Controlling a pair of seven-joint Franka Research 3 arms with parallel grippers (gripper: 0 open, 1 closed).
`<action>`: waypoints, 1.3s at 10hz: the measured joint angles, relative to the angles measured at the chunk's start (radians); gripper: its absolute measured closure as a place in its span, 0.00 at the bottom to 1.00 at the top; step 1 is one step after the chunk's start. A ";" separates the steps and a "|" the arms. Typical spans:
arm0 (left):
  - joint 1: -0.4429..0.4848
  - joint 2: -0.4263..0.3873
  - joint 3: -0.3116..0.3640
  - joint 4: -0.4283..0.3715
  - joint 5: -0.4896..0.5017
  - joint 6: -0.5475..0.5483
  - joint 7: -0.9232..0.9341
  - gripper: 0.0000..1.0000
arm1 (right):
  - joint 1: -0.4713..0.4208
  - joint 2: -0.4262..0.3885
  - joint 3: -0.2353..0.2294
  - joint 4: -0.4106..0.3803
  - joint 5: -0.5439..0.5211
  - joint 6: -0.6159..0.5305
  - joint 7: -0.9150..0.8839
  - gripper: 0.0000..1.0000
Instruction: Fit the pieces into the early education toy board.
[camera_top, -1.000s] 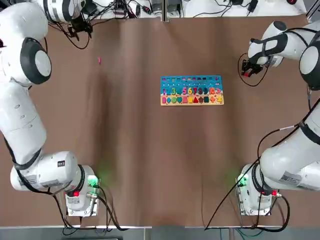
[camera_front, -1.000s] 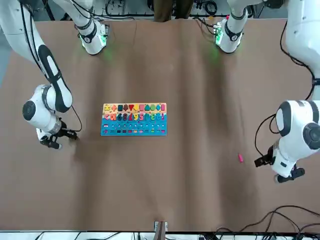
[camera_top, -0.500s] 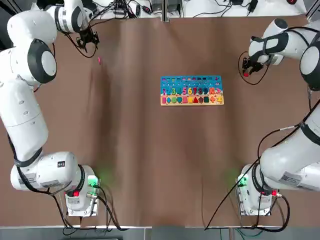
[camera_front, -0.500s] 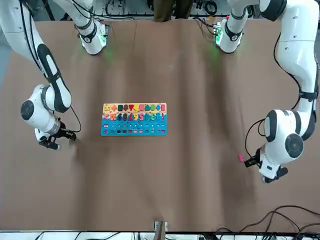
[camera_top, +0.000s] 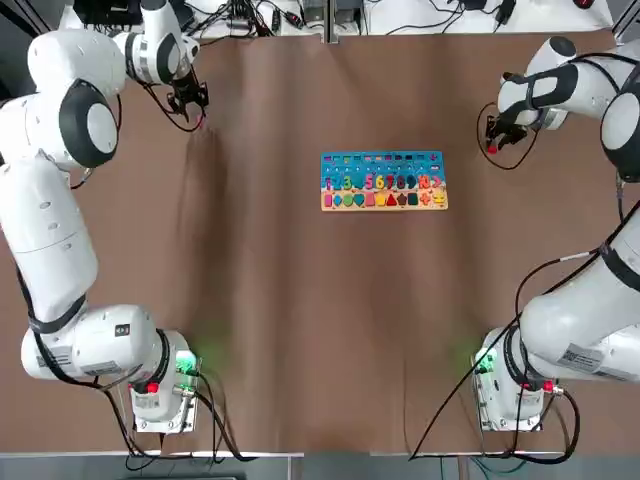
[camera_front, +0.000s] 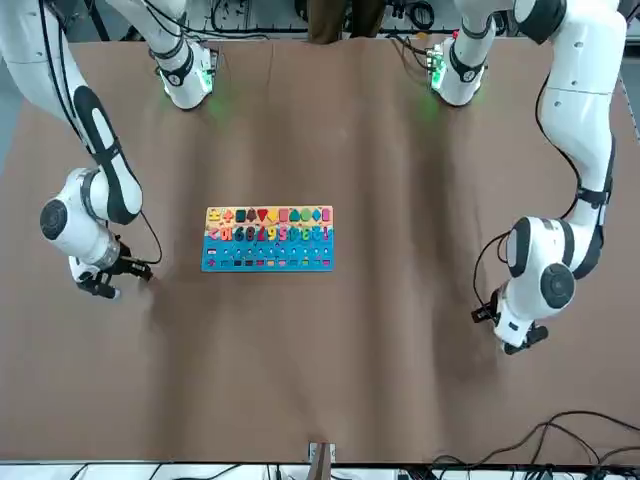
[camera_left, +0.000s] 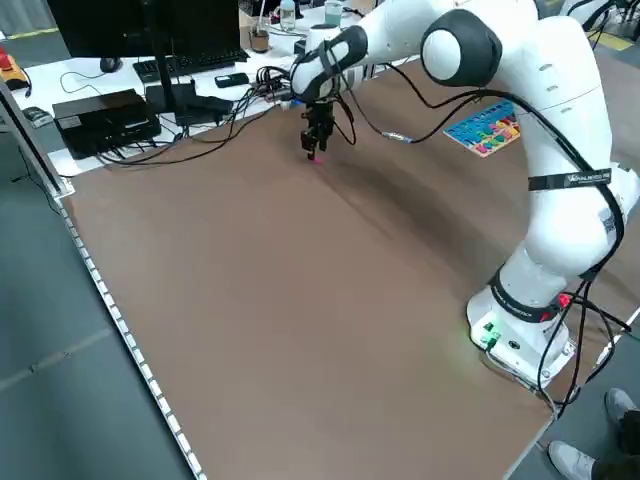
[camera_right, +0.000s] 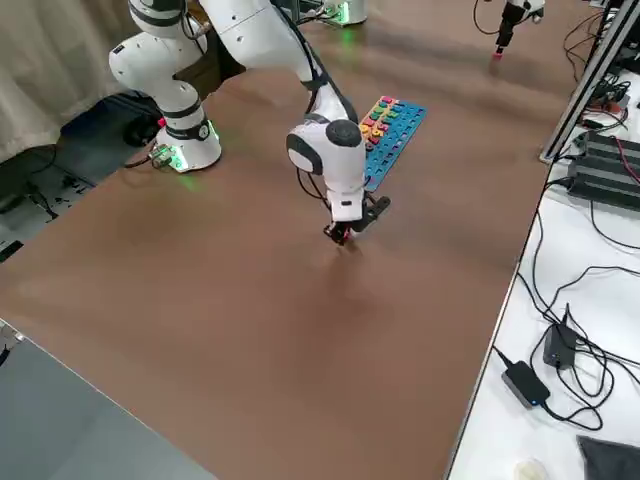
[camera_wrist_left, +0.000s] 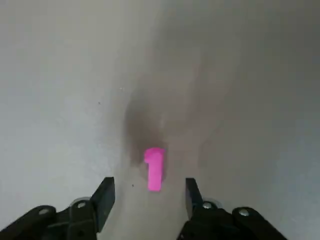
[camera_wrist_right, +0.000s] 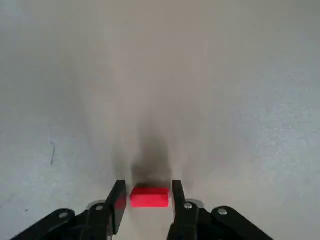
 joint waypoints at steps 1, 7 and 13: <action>-0.001 0.000 0.000 -0.002 0.000 0.008 0.000 0.35 | 0.000 0.000 0.000 -0.002 0.000 0.000 0.001 0.55; -0.001 0.008 0.000 -0.023 0.000 0.027 0.000 0.45 | -0.001 0.001 -0.001 -0.009 0.000 -0.040 0.035 0.55; -0.001 0.023 0.001 -0.024 0.000 0.053 0.000 0.57 | 0.000 0.000 0.001 -0.008 0.000 -0.040 0.046 0.55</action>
